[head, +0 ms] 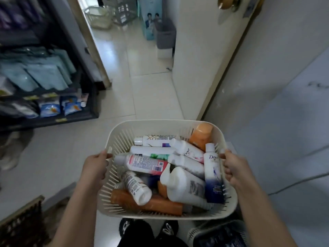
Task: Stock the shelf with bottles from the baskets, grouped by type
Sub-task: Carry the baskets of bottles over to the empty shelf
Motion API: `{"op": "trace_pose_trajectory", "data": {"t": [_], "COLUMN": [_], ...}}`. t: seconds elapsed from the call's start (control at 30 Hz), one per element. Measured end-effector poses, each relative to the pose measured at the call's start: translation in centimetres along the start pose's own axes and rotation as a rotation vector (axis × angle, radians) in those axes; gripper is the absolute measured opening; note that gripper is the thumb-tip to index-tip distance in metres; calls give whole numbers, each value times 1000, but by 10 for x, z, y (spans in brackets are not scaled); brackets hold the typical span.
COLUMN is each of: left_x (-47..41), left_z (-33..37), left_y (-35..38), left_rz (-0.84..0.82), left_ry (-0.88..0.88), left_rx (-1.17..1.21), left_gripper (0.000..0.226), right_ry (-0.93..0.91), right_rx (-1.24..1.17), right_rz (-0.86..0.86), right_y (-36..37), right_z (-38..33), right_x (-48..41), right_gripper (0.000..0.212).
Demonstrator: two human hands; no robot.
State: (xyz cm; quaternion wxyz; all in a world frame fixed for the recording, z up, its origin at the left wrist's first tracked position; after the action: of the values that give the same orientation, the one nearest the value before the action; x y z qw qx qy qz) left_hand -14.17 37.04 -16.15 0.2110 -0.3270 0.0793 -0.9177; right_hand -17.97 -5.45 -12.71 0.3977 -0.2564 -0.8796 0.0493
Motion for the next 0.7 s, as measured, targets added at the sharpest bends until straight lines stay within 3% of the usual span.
{"op": "trace_pose_trajectory", "data": {"t": [0.2, 0.37, 0.7], "left_x": [14, 34, 93], "left_z": [-32, -75, -164], "left_y": [-106, -196, -369], "left_rz": [152, 258, 547], "left_ry": [-30, -57, -154], "left_rx": [121, 222, 359], "left_gripper": [32, 32, 38], "right_ry": [-68, -160, -273], "right_rx": [89, 224, 449], "right_rz": [-137, -208, -416], "right_y": [72, 138, 280], "right_z": [-2, 3, 46], "right_x": [52, 94, 191], "right_gripper": [31, 38, 40]}}
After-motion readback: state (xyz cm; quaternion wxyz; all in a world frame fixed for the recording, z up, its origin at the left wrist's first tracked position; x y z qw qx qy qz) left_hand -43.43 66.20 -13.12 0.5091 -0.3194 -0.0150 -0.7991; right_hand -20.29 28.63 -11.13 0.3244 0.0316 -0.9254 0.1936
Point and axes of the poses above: each hand's wrist, its own x-axis away from the middle knuckle, its own y-axis out of the palm, z = x × y, the point moved 8 cm from there along -x, towards the middle knuckle, and after that the axes turned 3 degrees about x, right-handed, at the moved point
